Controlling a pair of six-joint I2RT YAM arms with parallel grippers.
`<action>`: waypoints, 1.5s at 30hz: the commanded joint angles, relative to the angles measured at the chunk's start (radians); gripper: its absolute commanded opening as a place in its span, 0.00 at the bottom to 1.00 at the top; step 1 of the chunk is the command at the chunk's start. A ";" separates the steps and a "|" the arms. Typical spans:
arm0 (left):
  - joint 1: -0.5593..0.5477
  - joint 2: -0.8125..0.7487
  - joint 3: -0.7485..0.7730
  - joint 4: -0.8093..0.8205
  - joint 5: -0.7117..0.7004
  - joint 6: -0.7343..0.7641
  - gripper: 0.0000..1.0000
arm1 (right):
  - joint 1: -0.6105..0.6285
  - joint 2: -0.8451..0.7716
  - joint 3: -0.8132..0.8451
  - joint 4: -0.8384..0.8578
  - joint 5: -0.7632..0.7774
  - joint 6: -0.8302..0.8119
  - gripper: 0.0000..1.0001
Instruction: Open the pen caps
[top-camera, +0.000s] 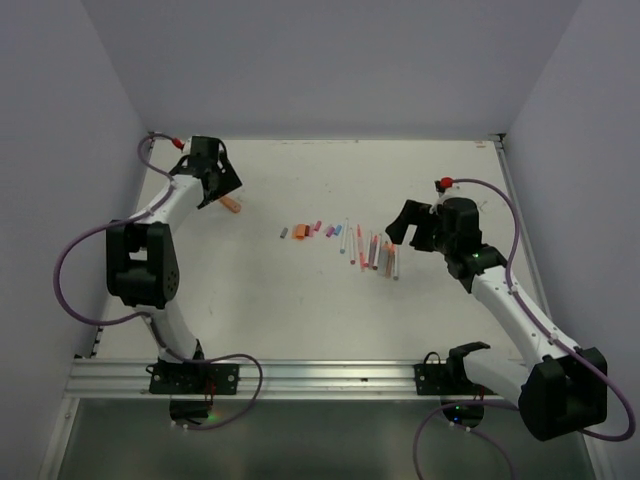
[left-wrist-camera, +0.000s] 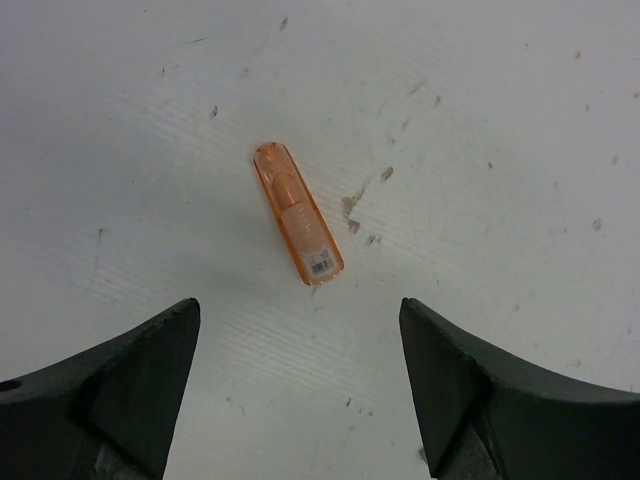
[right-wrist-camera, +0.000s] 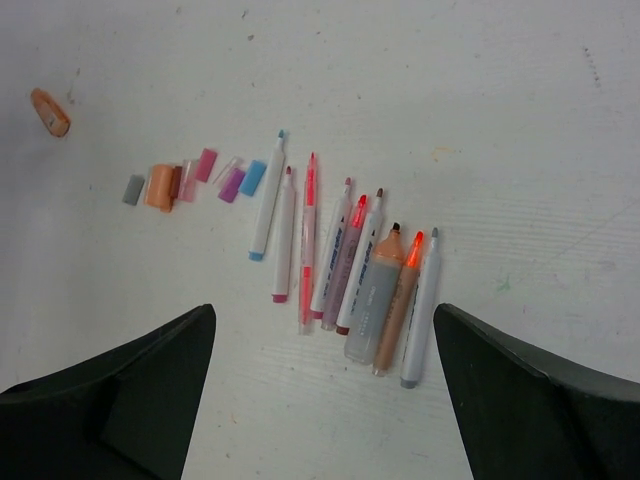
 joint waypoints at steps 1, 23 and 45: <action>0.022 0.075 0.077 0.011 -0.016 -0.056 0.82 | -0.002 -0.009 0.013 0.055 -0.059 -0.009 0.95; 0.058 0.387 0.316 -0.065 -0.021 -0.044 0.56 | -0.002 -0.006 -0.016 0.082 -0.107 -0.017 0.96; 0.056 0.158 0.097 -0.006 0.067 -0.044 0.08 | 0.104 0.004 -0.035 0.200 -0.240 -0.044 0.96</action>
